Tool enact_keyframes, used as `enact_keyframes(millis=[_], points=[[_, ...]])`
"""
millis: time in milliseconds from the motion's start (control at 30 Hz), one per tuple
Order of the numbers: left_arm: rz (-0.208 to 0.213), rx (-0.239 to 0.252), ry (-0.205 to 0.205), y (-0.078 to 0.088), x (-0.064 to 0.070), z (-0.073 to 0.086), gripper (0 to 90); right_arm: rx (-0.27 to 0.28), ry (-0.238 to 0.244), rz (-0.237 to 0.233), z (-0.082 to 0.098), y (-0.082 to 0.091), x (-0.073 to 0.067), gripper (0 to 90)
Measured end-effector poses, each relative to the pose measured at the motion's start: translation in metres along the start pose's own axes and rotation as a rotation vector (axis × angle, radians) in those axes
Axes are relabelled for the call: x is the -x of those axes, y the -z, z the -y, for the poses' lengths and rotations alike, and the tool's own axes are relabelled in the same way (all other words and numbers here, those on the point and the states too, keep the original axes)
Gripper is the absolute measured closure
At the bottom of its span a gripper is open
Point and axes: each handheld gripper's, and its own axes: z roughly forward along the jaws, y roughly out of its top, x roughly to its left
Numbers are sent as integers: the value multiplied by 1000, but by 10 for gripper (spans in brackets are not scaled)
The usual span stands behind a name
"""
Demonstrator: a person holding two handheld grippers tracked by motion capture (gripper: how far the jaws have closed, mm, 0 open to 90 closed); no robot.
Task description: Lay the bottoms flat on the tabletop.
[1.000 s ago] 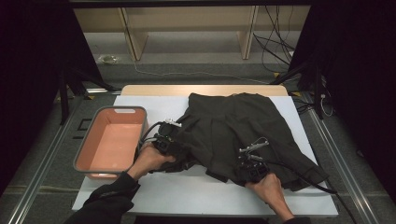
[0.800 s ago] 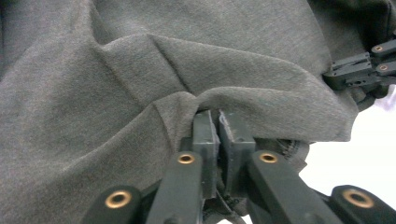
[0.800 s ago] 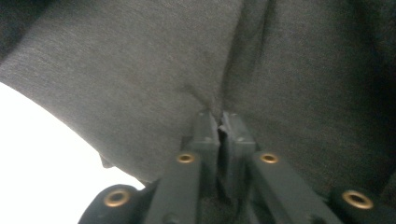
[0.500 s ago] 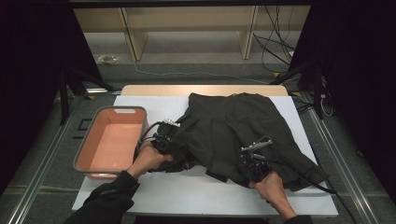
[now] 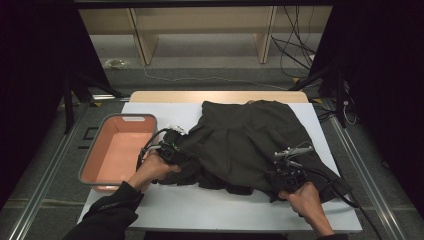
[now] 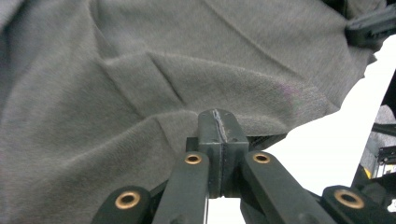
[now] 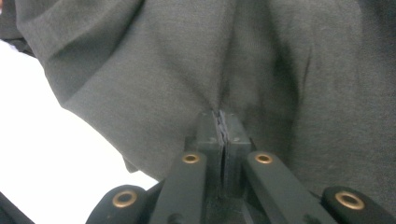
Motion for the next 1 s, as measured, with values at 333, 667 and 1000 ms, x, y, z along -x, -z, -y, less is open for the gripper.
enact_keyframes(millis=[333, 667, 1000], points=[[-51, -7, -5, -22, 1, 0, 782, -15, 13, 14, -2, -9, 0, 887], [-94, -78, 4, -47, -10, 7, 667, -23, 28, 20, -3, -14, 1, 885], [-106, -138, -8, -52, -6, 12, 589, -32, 32, 23, -4, -17, 3, 879]])
